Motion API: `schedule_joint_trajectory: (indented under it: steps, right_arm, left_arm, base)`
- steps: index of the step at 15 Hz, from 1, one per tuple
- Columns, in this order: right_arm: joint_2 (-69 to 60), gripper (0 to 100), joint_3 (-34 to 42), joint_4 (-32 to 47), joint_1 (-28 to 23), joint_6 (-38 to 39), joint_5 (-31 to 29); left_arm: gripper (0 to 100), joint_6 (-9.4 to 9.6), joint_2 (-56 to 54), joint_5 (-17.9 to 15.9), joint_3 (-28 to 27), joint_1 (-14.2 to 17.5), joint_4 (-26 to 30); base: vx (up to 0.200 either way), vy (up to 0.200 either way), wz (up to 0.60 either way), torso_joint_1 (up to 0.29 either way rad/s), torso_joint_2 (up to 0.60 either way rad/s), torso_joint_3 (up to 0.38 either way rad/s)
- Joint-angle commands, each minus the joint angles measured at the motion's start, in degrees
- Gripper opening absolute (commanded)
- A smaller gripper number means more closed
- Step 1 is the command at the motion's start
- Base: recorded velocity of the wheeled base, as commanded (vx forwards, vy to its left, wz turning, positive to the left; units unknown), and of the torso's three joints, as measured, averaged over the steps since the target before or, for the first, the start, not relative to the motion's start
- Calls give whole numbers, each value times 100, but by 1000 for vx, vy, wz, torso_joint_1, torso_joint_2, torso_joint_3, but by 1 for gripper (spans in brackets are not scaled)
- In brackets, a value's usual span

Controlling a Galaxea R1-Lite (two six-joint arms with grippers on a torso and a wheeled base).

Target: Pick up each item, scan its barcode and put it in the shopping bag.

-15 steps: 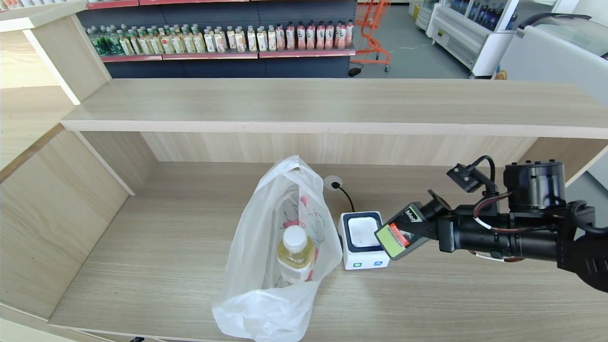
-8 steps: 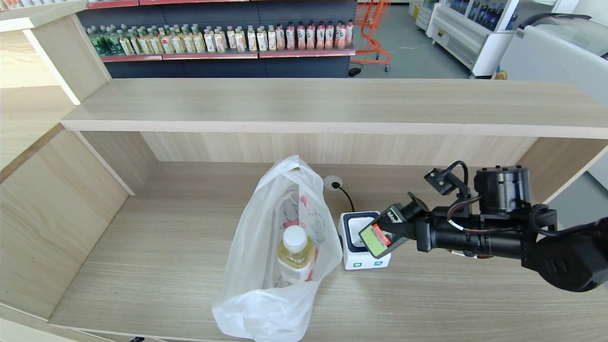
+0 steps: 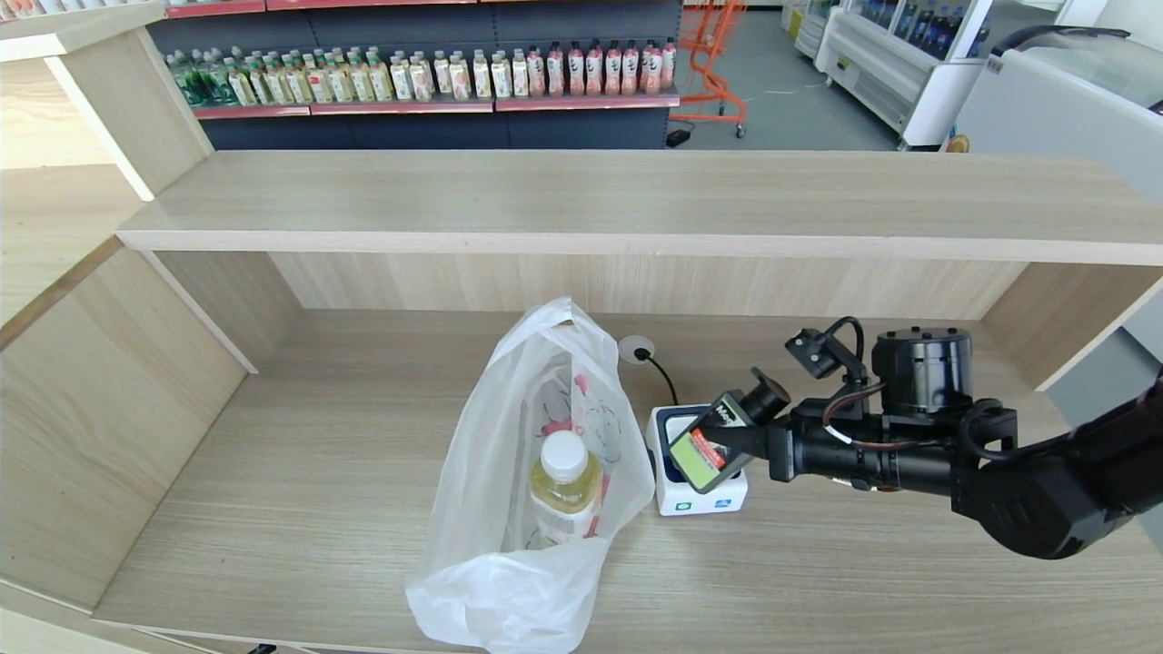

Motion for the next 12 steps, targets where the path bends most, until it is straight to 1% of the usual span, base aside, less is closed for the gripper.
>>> schedule_joint_trajectory:
  steps: [1, 4, 6, 8, 11, 12]
  right_arm:
    - [128, 0, -17, 33, -4, -5, -14]
    - [-101, 0, -211, 42, 5, 118, 39]
    - [-514, 0, -360, 33, 31, 470, 47]
    - [-1085, 0, -492, 33, 5, 496, 65]
    - [-1700, 0, -263, 446, -4, 522, 65]
    - [-1894, 0, -17, 578, -4, 522, 56]
  left_arm:
    - [100, -1, -2, 3, 0, 1, 1]
    - [100, -1, -2, 3, 0, 1, 1]
    - [100, -1, -2, 3, 0, 1, 1]
    - [100, -1, -2, 3, 0, 1, 1]
    - [100, -1, -2, 3, 0, 1, 1]
    - [100, -1, -2, 3, 0, 1, 1]
  base:
    - [0, 0, 0, 0, 0, 0]
    - [0, 0, 0, 0, 0, 0]
    - [0, 0, 0, 0, 0, 0]
    - [0, 0, 0, 0, 0, 0]
    - [0, 0, 0, 0, 0, 0]
    - [0, 0, 0, 0, 0, 0]
